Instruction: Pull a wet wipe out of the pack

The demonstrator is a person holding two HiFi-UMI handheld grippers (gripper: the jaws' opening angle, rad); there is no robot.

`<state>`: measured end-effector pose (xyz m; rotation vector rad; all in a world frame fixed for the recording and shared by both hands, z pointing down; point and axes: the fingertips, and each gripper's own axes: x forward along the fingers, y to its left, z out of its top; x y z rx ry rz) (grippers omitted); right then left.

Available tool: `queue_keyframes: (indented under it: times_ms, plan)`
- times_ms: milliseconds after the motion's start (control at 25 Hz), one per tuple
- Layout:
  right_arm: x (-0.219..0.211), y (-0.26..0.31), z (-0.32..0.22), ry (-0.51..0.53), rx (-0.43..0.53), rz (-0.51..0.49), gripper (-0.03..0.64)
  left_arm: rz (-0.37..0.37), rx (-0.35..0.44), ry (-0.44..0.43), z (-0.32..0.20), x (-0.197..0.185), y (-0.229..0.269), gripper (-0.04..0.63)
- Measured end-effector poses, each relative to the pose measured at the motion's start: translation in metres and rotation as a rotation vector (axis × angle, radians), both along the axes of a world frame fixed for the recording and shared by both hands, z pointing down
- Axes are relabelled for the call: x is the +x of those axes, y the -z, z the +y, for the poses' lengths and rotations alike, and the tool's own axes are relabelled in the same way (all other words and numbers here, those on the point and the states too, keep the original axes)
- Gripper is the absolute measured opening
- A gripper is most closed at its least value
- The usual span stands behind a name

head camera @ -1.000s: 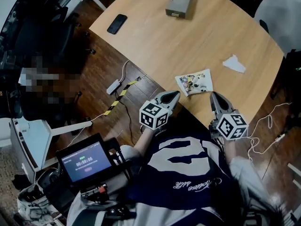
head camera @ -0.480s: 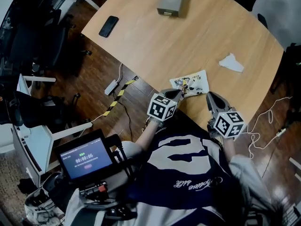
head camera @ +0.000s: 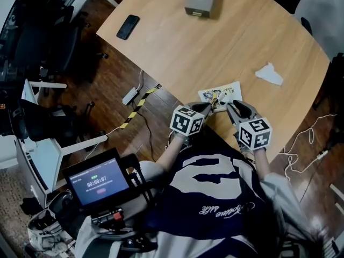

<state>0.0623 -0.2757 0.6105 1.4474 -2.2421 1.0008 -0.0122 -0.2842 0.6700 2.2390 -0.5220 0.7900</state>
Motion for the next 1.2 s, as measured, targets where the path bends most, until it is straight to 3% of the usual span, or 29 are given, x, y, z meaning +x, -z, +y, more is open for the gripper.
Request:
queue_keyframes:
  times_ms: [280, 480, 600, 960, 1200]
  plan:
    - [-0.021, -0.031, -0.029, 0.123, -0.023, 0.182, 0.106, 0.022, 0.012, 0.027, -0.004, -0.001, -0.001, 0.003]
    - [-0.018, -0.051, -0.033, 0.115, -0.065, 0.256, 0.098, 0.025, 0.015, 0.035, -0.002, 0.001, -0.008, 0.003]
    - [-0.016, -0.048, -0.036, 0.104, -0.062, 0.236, 0.008, 0.023, 0.022, 0.033, -0.003, 0.0, -0.008, 0.003]
    - [-0.023, 0.006, -0.026, -0.003, -0.026, 0.012, 0.005, 0.048, 0.014, 0.035, 0.004, -0.006, 0.007, 0.003]
    - [-0.021, 0.021, -0.023, 0.003, 0.006, 0.009, 0.005, 0.064, -0.002, 0.036, 0.003, -0.005, 0.006, 0.003]
